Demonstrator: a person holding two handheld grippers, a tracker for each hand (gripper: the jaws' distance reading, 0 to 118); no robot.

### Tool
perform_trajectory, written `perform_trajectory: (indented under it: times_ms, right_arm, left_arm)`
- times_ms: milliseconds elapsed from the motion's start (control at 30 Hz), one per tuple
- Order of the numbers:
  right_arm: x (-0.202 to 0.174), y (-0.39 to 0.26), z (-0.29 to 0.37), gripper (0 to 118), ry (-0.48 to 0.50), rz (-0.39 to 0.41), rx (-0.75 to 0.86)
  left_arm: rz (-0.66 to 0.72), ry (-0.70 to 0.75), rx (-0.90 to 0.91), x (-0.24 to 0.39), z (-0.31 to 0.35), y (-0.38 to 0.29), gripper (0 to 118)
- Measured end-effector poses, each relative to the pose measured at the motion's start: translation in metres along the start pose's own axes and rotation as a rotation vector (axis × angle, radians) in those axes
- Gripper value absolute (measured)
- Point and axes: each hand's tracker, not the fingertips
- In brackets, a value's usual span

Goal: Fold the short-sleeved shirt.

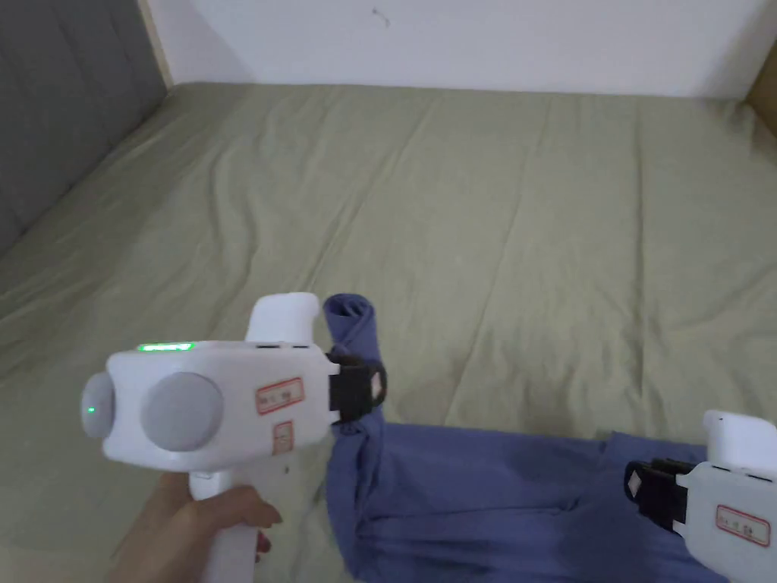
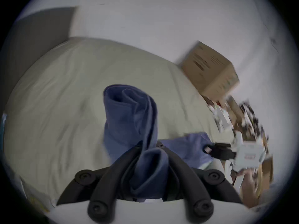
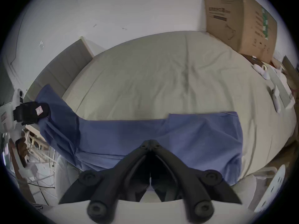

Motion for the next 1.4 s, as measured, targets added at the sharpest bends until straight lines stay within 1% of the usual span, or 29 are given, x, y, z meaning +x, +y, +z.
perform_trajectory:
  times_ms: [100, 133, 167, 200, 233, 267, 300, 400, 433, 467, 500, 533, 633, 700, 733, 767, 867, 1033, 1067, 1167, 1333, 1400]
  right_arm:
    - [0.02, -0.007, 0.007, 0, -0.01, -0.063, 0.004]
    - [0.026, -0.009, 0.01, 0, -0.013, -0.08, 0.009]
    - [0.031, -0.012, 0.012, 0, -0.017, -0.09, 0.009]
    - [0.036, -0.015, 0.014, 0, -0.027, -0.106, 0.009]
    - [0.04, -0.016, 0.016, 0, -0.036, -0.118, 0.007]
    - [0.044, -0.019, 0.019, 0, -0.048, -0.131, 0.003]
    - [0.046, -0.02, 0.021, 0, -0.05, -0.135, 0.003]
    - [0.05, -0.023, 0.026, 0, -0.056, -0.141, 0.007]
    - [0.05, -0.023, 0.027, 0, -0.057, -0.142, 0.01]
    - [0.05, -0.024, 0.028, 0, -0.057, -0.143, 0.012]
    - [0.05, -0.023, 0.027, 0, -0.056, -0.145, 0.014]
    - [0.049, -0.023, 0.027, 0, -0.051, -0.147, 0.017]
    - [0.043, -0.022, 0.022, 0, -0.028, -0.148, 0.019]
    - [0.038, -0.02, 0.019, 0, -0.016, -0.135, 0.014]
    - [0.034, -0.02, 0.017, 0, -0.01, -0.125, 0.011]
    - [0.038, -0.02, 0.012, 0, -0.004, -0.119, 0.008]
    - [0.035, -0.02, 0.008, 0, 0.012, -0.106, 0.003]
    - [0.037, -0.024, 0.004, 0, 0.023, -0.095, -0.013]
    - [0.038, -0.025, 0.004, 0, 0.021, -0.094, -0.017]
    - [0.044, -0.029, 0.003, 0, 0.019, -0.096, -0.034]
    - [0.051, -0.035, 0.004, 0, 0.014, -0.121, -0.038]
    - [0.054, -0.035, 0.003, 0, 0.013, -0.127, -0.038]
  left_arm:
    - [-0.12, -0.058, -0.093, 0.048, -0.047, -0.021, 9]
    - [-0.141, -0.066, -0.129, 0.06, -0.063, -0.033, 17]
    - [-0.164, -0.093, -0.152, 0.068, -0.076, -0.044, 33]
    - [-0.153, -0.11, -0.165, 0.076, -0.088, -0.056, 68]
    - [-0.153, -0.138, -0.201, 0.08, -0.099, -0.065, 93]
    - [-0.124, -0.158, -0.24, 0.082, -0.108, -0.075, 106]
    - [-0.097, -0.155, -0.25, 0.081, -0.112, -0.078, 107]
    - [-0.011, -0.156, -0.239, 0.07, -0.107, -0.079, 104]
    - [0.008, -0.149, -0.227, 0.063, -0.1, -0.072, 96]
    - [0.03, -0.157, -0.193, 0.056, -0.091, -0.069, 78]
    - [0.049, -0.151, -0.151, 0.049, -0.081, -0.066, 35]
    - [0.055, -0.129, -0.117, 0.043, -0.071, -0.063, 3]
    - [0.078, -0.009, -0.062, 0.022, -0.053, -0.057, 1]
    - [0.132, 0.0, -0.091, 0.005, -0.057, -0.056, 1]
    - [0.182, 0.0, -0.088, -0.001, -0.059, -0.058, 1]
    - [0.208, -0.018, -0.091, -0.005, -0.062, -0.059, 0]
    - [0.216, -0.033, -0.13, -0.003, -0.087, -0.065, 1]
    - [0.113, -0.12, -0.266, 0.037, -0.125, -0.082, 1]
    - [0.113, -0.147, -0.285, 0.044, -0.131, -0.086, 1]
    - [0.11, -0.149, -0.309, 0.06, -0.139, -0.097, 0]
    - [0.123, -0.175, -0.325, 0.068, -0.14, -0.096, 0]
    - [0.1, -0.199, -0.327, 0.071, -0.137, -0.097, 1]
